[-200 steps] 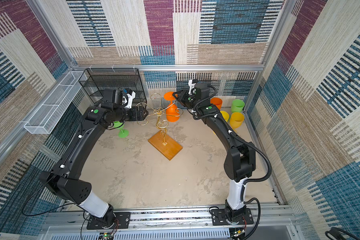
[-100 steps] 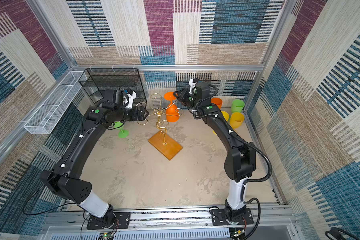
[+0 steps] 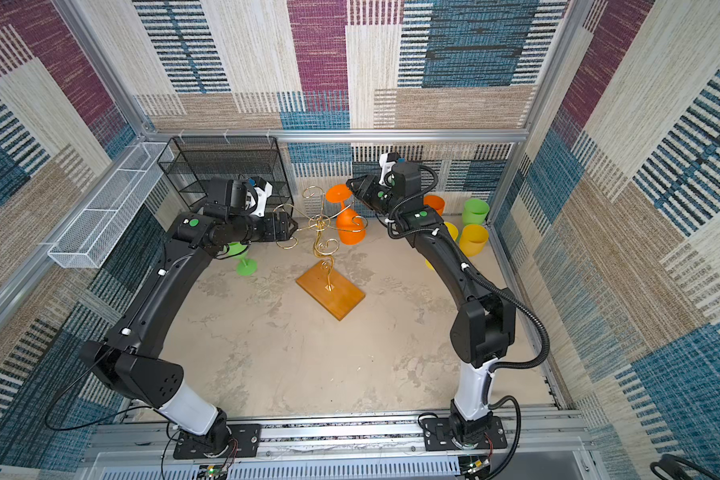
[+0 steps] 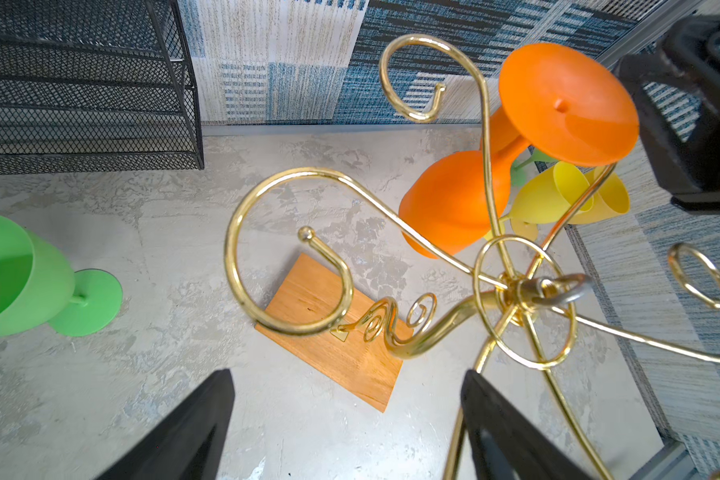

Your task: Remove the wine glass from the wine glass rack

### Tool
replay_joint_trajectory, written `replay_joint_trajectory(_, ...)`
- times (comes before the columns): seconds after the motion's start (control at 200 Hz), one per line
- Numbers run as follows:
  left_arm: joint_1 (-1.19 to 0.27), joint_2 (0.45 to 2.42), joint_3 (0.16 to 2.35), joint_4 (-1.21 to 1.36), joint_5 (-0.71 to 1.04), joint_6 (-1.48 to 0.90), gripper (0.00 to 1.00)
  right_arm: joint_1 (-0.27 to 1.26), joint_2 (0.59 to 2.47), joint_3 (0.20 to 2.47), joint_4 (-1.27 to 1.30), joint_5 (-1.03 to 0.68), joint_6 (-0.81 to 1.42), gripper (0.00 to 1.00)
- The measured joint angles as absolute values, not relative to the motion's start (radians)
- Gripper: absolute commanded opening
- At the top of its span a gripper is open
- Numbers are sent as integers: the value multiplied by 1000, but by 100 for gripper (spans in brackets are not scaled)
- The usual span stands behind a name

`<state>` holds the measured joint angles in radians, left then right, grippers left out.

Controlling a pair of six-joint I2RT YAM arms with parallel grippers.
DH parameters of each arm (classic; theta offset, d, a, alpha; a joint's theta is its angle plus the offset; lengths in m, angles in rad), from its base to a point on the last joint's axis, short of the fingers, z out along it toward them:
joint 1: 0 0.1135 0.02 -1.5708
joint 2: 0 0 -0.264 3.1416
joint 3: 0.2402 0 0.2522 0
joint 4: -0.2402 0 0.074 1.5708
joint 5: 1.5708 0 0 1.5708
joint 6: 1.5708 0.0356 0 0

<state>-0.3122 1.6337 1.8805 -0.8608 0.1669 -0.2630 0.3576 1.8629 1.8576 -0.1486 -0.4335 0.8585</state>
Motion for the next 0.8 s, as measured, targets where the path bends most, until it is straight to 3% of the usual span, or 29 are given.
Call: replay_joint_trajectory(0.796,-312,1620,1866,-857,168,-263,88,373,1892,1891,-189,-434,855,10)
